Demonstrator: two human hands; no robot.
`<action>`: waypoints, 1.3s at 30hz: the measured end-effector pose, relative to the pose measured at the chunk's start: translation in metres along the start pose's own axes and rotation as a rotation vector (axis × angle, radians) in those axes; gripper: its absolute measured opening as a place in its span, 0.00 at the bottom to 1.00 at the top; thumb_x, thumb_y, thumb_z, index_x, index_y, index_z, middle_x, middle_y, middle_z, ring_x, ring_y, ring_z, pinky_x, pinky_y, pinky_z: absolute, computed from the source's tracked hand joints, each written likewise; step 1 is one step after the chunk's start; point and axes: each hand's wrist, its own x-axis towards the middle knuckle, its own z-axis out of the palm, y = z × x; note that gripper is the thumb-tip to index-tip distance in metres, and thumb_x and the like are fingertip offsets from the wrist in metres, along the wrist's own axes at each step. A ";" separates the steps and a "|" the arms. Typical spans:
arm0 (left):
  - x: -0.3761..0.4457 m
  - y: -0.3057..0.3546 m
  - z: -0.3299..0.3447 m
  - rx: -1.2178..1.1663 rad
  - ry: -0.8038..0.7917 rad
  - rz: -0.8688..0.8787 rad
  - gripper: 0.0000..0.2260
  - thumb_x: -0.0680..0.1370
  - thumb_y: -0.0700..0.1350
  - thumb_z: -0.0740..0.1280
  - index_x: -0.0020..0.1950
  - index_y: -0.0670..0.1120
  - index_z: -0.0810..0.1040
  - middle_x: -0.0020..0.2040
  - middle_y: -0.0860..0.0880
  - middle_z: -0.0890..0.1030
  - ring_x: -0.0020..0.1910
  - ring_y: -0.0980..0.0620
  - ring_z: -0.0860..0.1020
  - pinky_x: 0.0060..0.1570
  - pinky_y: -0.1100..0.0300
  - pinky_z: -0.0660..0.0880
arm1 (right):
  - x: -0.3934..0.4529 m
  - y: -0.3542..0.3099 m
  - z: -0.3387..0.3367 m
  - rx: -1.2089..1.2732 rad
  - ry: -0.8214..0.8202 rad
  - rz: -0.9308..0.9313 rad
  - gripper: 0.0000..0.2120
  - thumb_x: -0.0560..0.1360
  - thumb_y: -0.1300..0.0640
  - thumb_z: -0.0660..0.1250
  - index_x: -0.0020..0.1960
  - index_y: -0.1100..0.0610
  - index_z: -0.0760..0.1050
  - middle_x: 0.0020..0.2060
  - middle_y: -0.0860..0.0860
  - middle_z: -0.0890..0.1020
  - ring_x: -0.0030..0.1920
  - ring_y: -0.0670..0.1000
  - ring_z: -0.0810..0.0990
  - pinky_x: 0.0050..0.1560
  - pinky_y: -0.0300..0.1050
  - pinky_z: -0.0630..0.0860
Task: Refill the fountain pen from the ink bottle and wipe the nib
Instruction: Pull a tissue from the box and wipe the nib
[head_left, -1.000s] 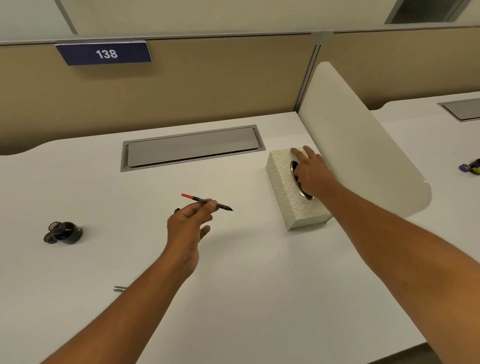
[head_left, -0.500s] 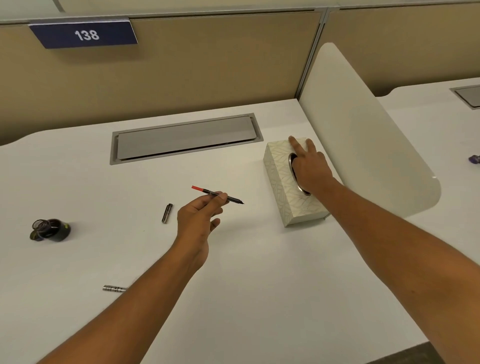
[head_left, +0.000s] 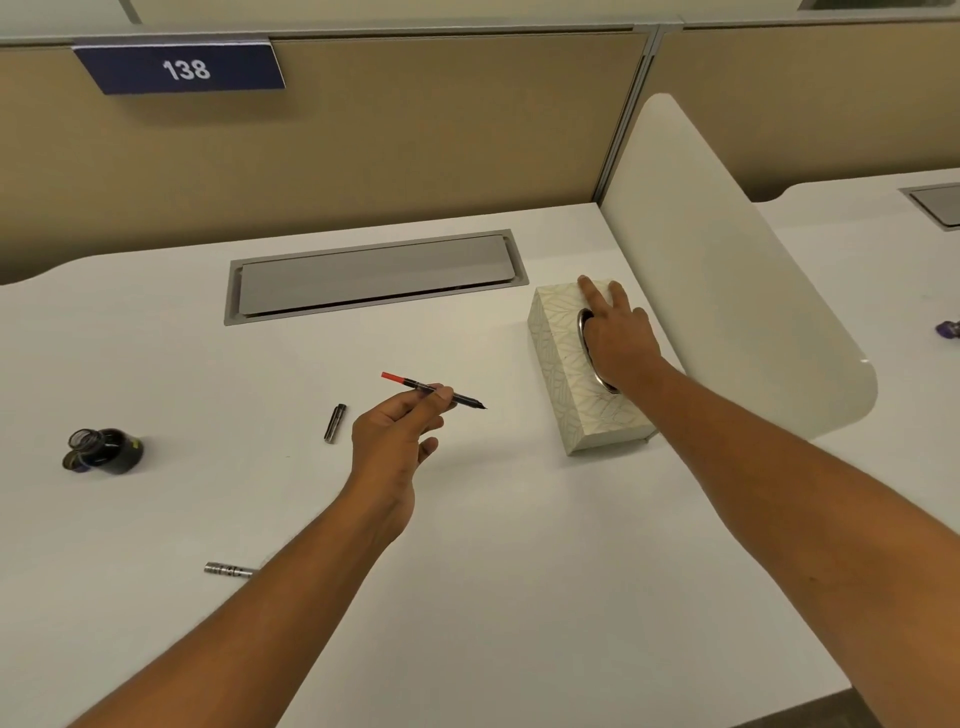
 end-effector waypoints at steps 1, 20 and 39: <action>-0.001 0.001 0.000 0.003 0.001 0.001 0.05 0.76 0.48 0.77 0.49 0.49 0.89 0.52 0.48 0.89 0.52 0.51 0.82 0.56 0.52 0.77 | 0.000 0.001 0.000 0.009 0.021 -0.010 0.09 0.78 0.63 0.66 0.56 0.60 0.82 0.85 0.55 0.51 0.81 0.65 0.58 0.60 0.58 0.77; -0.011 0.009 -0.004 0.003 -0.005 0.054 0.04 0.77 0.47 0.77 0.50 0.49 0.89 0.49 0.51 0.89 0.52 0.51 0.82 0.59 0.51 0.78 | -0.009 0.028 -0.004 0.203 0.147 -0.081 0.05 0.73 0.63 0.72 0.46 0.60 0.87 0.69 0.57 0.74 0.73 0.67 0.67 0.70 0.61 0.68; -0.024 0.014 -0.009 -0.018 -0.042 0.076 0.04 0.77 0.47 0.77 0.51 0.48 0.88 0.48 0.51 0.89 0.50 0.52 0.81 0.55 0.54 0.78 | -0.037 0.026 -0.072 1.447 -0.473 0.692 0.12 0.76 0.64 0.63 0.35 0.56 0.69 0.25 0.51 0.72 0.30 0.48 0.71 0.32 0.39 0.63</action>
